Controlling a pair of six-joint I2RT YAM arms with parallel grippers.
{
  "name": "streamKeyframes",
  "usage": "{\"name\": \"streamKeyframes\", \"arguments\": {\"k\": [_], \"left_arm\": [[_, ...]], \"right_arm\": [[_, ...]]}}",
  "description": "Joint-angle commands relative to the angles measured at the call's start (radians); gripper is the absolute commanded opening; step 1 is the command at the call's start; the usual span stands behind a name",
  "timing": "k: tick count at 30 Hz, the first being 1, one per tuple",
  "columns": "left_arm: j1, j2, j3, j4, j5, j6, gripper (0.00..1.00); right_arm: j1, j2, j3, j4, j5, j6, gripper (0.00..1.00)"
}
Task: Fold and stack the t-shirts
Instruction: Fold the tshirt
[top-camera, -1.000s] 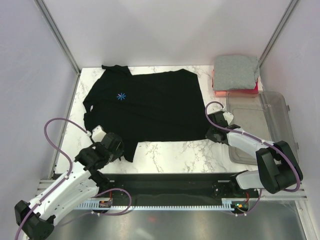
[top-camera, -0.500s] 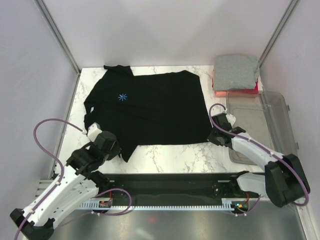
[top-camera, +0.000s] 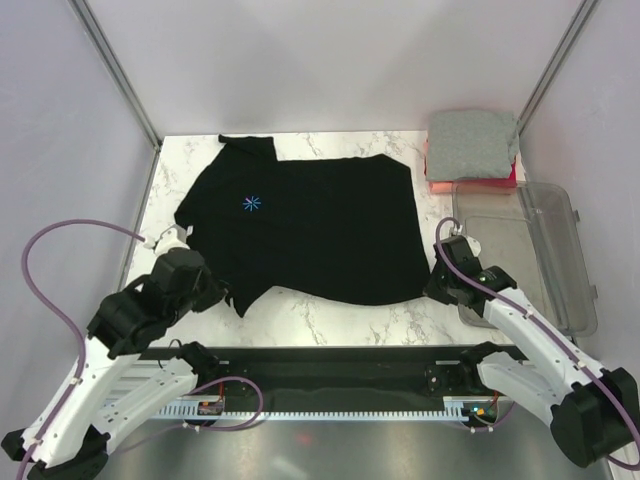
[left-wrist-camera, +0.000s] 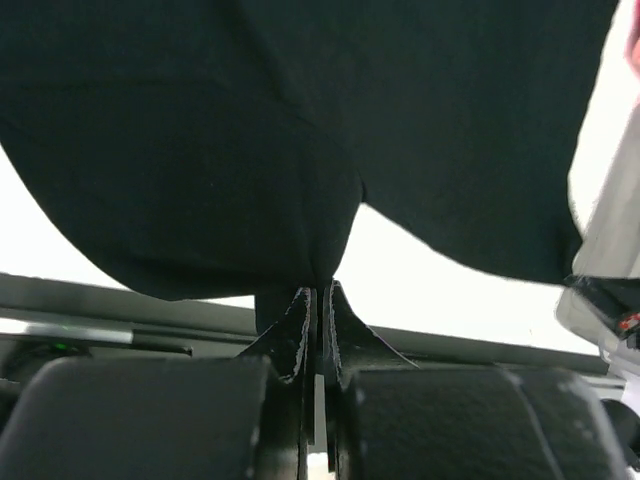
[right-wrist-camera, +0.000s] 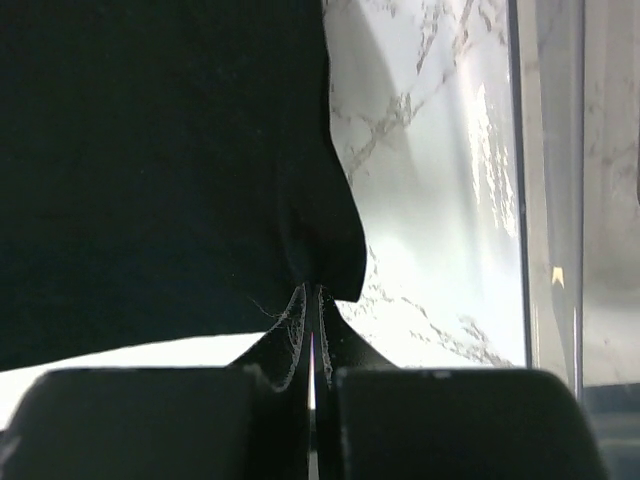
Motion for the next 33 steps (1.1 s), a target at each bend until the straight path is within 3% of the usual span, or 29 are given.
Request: {"name": "streamKeyframes", "arguments": {"k": [1, 6, 10, 17, 33], "left_arm": [[0.005, 0.035, 0.091, -0.057, -0.077, 0.103, 0.02], [0.006, 0.170, 0.148, 0.009, -0.196, 0.208, 0.04], [0.060, 0.290, 0.200, 0.093, -0.206, 0.317, 0.06], [0.356, 0.526, 0.258, 0.303, 0.038, 0.553, 0.02], [0.496, 1.145, 0.602, 0.402, 0.122, 0.736, 0.02]], "right_arm": [[0.007, -0.025, 0.075, -0.074, -0.008, -0.014, 0.00], [0.008, 0.082, 0.237, -0.083, 0.055, -0.053, 0.00], [0.007, 0.199, 0.363, -0.075, 0.099, -0.095, 0.00], [0.000, 0.446, 0.547, -0.028, 0.115, -0.153, 0.00], [-0.125, 0.891, 0.845, 0.067, 0.092, -0.221, 0.00]]}}
